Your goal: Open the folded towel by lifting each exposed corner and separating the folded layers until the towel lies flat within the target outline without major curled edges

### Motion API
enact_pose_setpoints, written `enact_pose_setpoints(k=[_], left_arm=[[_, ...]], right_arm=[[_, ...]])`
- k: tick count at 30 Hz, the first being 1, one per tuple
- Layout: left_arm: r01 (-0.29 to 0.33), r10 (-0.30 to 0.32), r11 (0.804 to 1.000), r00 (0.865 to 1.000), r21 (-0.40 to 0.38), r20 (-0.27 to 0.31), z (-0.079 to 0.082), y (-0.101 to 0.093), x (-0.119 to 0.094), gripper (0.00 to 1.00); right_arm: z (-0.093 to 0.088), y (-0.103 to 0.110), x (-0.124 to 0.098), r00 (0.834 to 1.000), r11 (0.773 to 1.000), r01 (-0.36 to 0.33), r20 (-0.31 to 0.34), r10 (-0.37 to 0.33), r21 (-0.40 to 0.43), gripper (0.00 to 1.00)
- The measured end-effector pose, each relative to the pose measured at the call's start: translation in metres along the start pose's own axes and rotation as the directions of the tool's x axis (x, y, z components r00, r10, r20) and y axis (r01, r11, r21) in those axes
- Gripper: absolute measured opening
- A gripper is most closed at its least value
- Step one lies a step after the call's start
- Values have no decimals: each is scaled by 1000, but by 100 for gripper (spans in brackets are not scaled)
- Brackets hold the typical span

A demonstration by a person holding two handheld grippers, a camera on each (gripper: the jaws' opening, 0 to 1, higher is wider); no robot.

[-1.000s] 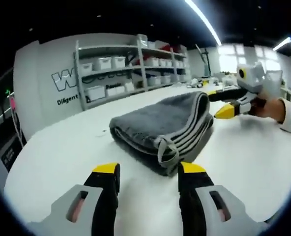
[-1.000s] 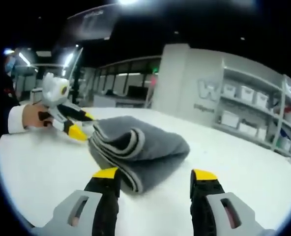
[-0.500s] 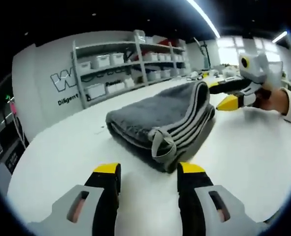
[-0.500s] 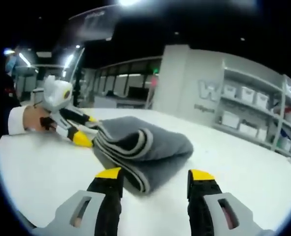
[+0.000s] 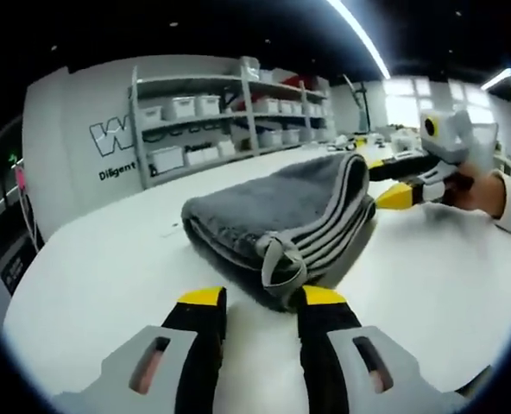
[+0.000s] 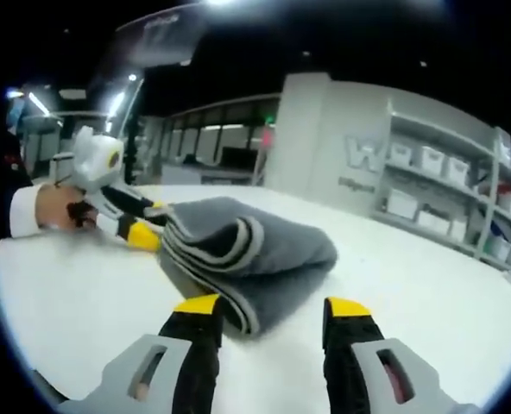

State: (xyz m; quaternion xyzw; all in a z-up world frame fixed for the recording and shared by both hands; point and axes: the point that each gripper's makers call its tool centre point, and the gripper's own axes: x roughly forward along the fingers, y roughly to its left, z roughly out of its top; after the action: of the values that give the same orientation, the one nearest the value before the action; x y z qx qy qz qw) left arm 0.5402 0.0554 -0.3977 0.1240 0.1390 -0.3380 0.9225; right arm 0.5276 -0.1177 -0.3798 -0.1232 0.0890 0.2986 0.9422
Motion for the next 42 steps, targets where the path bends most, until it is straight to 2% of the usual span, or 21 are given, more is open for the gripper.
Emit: enact_pose_setpoints(k=[4, 8, 11, 14, 17, 20, 26, 42], left_arm=[[11, -10, 999, 1000, -50, 13, 2, -2, 3, 24], [-2, 3, 1000, 1000, -24, 14, 4, -6, 5, 19], [4, -4, 1000, 1000, -20, 12, 3, -8, 7, 13], [0, 0, 1000, 1000, -9, 8, 3, -8, 7, 9], [9, -9, 1000, 1000, -12, -1, 0, -9, 6, 7], [14, -14, 1000, 1000, -25, 1, 0, -9, 6, 6], [22, -22, 1000, 1000, -17, -11, -1, -11, -1, 5], [89, -90, 996, 996, -31, -29, -8, -13, -33, 5]], right_arm=[[-4, 5, 3, 1000, 1000, -4, -17, 4, -6, 35], [-7, 8, 5, 999, 1000, -5, -35, 5, -1, 31], [-8, 12, 8, 999, 1000, -11, -42, 11, -5, 23], [-13, 15, 11, 998, 1000, -6, -70, 4, -28, 18], [-20, 12, 12, 993, 999, 25, -116, -29, -39, 17], [-17, 13, 14, 994, 999, 25, -103, -27, -21, 12], [-16, 18, 17, 995, 999, 16, -95, -20, -45, 4], [-11, 46, 14, 993, 995, -91, -81, 88, -35, 3]])
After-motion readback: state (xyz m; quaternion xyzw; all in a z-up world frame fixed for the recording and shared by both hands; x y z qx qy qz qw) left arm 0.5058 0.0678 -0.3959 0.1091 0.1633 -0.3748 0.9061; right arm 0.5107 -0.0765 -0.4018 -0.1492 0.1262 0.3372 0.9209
